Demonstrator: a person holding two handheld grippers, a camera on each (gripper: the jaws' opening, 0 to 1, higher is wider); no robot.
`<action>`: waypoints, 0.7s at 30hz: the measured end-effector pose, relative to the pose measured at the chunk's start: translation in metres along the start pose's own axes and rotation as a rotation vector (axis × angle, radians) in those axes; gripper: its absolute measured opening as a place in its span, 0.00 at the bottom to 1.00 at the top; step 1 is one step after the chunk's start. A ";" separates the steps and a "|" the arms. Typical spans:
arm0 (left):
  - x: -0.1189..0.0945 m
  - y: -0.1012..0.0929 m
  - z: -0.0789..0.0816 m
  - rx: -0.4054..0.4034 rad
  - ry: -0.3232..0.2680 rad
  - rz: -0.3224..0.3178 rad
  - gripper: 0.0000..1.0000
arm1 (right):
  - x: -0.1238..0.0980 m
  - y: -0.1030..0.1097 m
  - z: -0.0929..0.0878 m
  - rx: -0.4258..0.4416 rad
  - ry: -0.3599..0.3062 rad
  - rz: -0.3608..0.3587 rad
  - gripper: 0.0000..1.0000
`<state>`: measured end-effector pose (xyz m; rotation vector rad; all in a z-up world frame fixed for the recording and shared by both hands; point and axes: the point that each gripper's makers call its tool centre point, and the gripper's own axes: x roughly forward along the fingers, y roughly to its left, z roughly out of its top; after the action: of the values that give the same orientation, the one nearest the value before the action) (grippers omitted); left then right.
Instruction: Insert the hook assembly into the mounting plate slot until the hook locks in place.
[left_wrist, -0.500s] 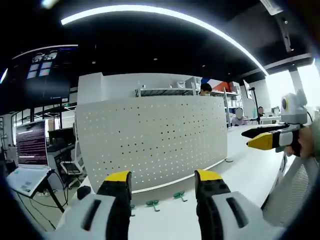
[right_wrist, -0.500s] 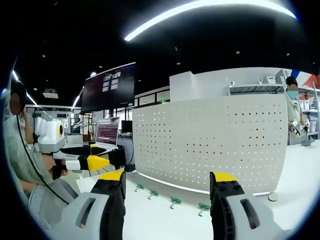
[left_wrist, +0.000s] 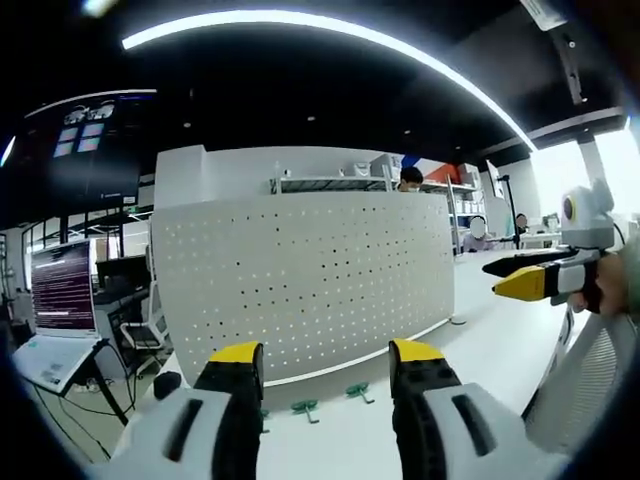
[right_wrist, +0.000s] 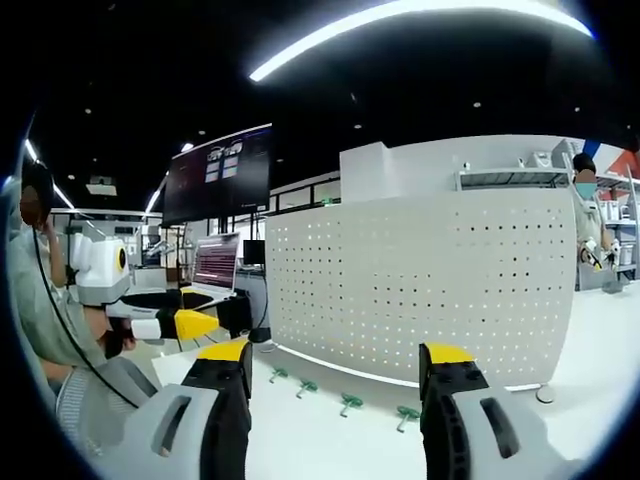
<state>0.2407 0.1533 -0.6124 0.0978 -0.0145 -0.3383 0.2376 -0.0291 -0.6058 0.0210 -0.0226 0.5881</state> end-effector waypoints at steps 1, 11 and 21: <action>0.000 0.000 0.000 0.000 0.002 -0.001 0.52 | 0.000 0.000 0.000 0.001 -0.001 -0.002 0.65; 0.002 -0.004 -0.004 0.003 0.022 -0.018 0.52 | -0.001 -0.003 0.001 0.007 -0.006 -0.011 0.65; 0.004 -0.006 -0.007 -0.005 0.038 -0.034 0.52 | -0.001 -0.005 0.001 0.012 -0.005 -0.017 0.65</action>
<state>0.2423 0.1472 -0.6197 0.0998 0.0252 -0.3705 0.2395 -0.0337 -0.6050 0.0340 -0.0234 0.5712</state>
